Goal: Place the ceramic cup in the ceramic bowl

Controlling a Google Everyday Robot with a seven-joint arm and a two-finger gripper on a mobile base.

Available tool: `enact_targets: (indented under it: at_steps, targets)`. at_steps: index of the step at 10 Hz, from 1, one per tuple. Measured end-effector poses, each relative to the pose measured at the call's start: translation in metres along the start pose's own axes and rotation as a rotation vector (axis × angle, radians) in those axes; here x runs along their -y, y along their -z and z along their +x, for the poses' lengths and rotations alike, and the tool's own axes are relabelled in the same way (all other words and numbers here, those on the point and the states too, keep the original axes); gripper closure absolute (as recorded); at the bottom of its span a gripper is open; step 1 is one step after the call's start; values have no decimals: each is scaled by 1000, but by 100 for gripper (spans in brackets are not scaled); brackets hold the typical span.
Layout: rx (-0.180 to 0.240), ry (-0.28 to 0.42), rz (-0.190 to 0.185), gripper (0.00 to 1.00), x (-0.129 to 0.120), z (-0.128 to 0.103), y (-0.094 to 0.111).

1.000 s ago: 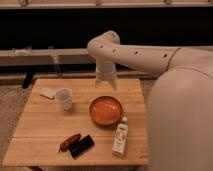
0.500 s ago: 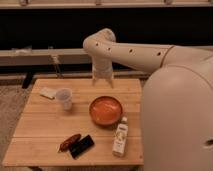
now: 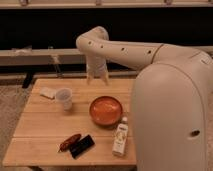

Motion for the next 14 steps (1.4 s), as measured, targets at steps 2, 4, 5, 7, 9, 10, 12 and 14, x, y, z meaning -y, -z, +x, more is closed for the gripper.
enact_targets:
  at_steps: [2,4,5,7,9,10,12,14]
  targets:
    - [2,15,1,35,-4,-1,1]
    - [4,31,0,35,-23,-6,-1]
    - [4,34,1,35,-29,-8,-1]
    - [7,52,3,35,-32,-10,-2]
    - [2,65,5,35,-38,-10,-2]
    - [-2,77,4,35,-49,-11,-4]
    - [-10,105,4,35,-73,-13,-6]
    - [-15,126,10,35,-79,-13,-9]
